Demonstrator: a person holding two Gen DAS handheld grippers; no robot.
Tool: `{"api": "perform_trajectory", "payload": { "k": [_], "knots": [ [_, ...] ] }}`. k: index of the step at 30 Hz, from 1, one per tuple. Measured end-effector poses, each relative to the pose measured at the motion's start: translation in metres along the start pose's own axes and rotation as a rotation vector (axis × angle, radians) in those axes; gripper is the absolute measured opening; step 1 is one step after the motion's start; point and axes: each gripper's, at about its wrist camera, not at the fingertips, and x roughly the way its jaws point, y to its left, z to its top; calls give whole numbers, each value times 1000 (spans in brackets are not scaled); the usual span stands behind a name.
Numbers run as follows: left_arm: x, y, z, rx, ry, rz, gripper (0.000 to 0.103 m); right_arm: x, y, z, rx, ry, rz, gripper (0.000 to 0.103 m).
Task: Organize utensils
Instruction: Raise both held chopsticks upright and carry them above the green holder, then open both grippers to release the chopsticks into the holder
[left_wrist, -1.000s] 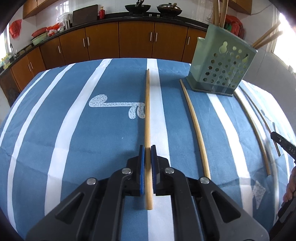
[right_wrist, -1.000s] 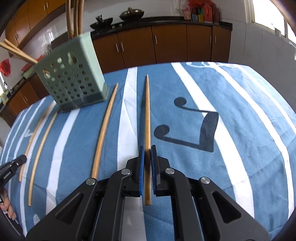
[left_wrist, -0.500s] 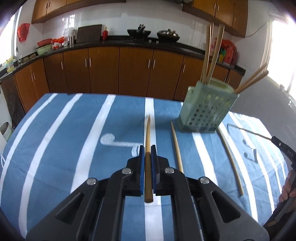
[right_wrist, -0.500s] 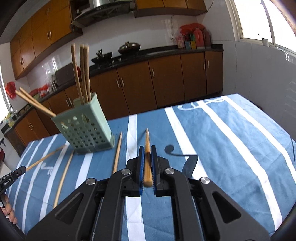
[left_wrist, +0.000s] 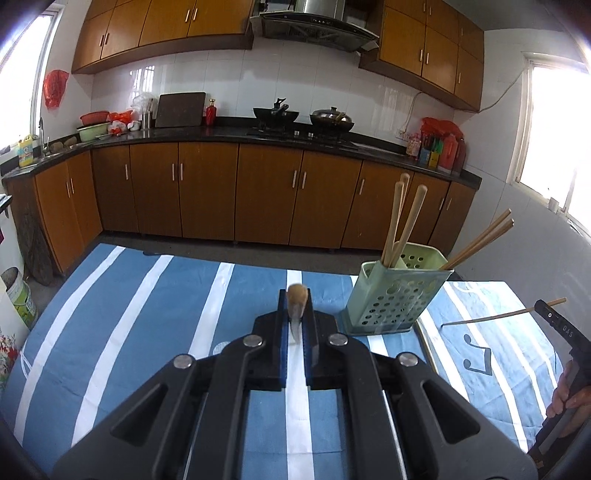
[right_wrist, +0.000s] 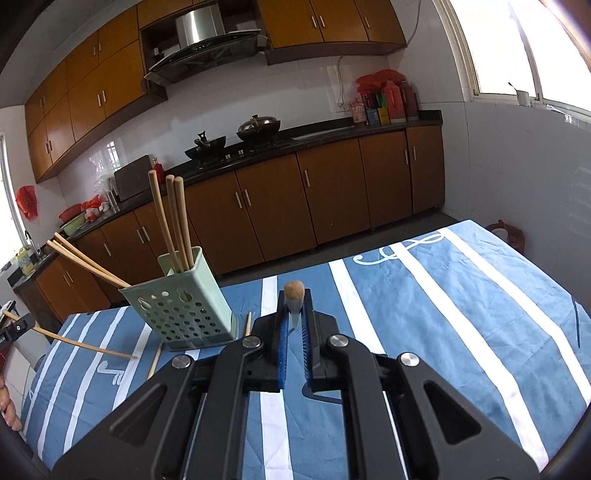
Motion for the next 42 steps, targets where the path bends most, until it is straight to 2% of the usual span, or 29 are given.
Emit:
{"api": "perform_trajectory", "payload": {
  "k": [4, 8, 12, 15, 21, 25, 27, 34, 42],
  "knots": [
    [-14, -6, 11, 4, -17, -46, 7, -9, 4, 12, 8, -9, 50, 7],
    [-30, -19, 26, 16, -35, -99, 7, -26, 17, 34, 25, -37, 139, 7],
    [-51, -35, 47, 18, -94, -161, 7, -48, 34, 56, 23, -100, 221, 7],
    [-61, -49, 64, 22, -161, -169, 7, -59, 51, 73, 12, -165, 259, 7],
    [-62, -70, 99, -32, -256, -188, 7, -58, 83, 101, 0, -298, 263, 7],
    [-52, -82, 115, -39, -321, -149, 7, -43, 102, 112, -47, -357, 216, 7],
    [-40, -87, 117, -26, -326, -125, 7, -28, 108, 113, -66, -345, 205, 7],
    [9, -87, 105, -49, -254, -120, 7, 18, 116, 102, -94, -247, 186, 7],
    [37, -84, 99, -48, -194, -110, 8, 33, 114, 92, -92, -180, 178, 8]
  ]
}}
